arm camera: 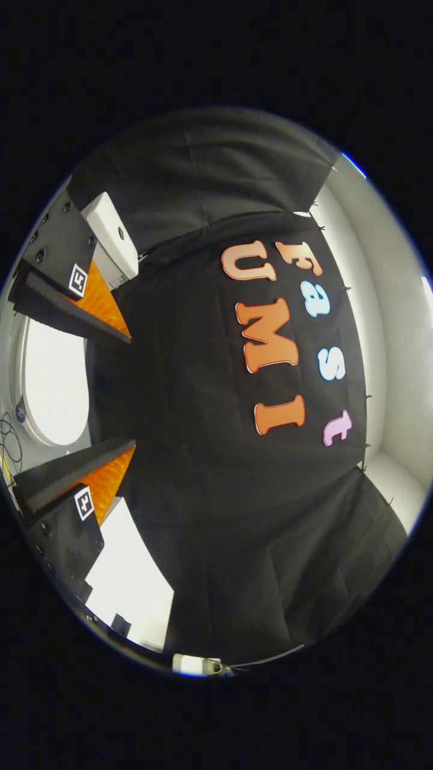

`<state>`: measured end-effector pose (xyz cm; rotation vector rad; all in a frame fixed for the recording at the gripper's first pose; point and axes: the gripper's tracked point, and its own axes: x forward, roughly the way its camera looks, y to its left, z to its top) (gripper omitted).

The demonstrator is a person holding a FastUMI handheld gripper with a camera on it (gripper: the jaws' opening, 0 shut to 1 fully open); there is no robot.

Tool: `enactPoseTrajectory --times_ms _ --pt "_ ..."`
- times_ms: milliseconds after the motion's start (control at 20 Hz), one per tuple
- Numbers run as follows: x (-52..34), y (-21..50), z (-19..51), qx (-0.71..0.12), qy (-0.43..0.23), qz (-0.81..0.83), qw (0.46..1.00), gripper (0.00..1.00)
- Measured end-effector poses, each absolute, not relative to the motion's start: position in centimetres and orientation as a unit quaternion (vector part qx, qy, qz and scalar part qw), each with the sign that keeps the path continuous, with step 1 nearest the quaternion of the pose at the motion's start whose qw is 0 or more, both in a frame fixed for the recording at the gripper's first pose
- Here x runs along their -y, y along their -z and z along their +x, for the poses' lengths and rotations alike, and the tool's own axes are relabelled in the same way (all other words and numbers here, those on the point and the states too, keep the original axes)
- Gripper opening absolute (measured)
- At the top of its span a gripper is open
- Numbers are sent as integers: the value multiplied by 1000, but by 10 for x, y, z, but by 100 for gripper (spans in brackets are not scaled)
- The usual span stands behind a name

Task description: Open the toilet lid.

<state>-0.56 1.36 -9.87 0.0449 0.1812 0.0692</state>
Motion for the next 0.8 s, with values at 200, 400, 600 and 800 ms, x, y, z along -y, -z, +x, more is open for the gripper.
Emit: enactPoseTrajectory --times_ms 200,400,600,800 --pt "2 171 -8 -151 -36 57 986 98" --pt "18 251 -12 -218 -29 97 971 98" --pt "41 341 -18 -291 -7 131 948 98" --pt "66 440 -39 -373 14 164 913 99"
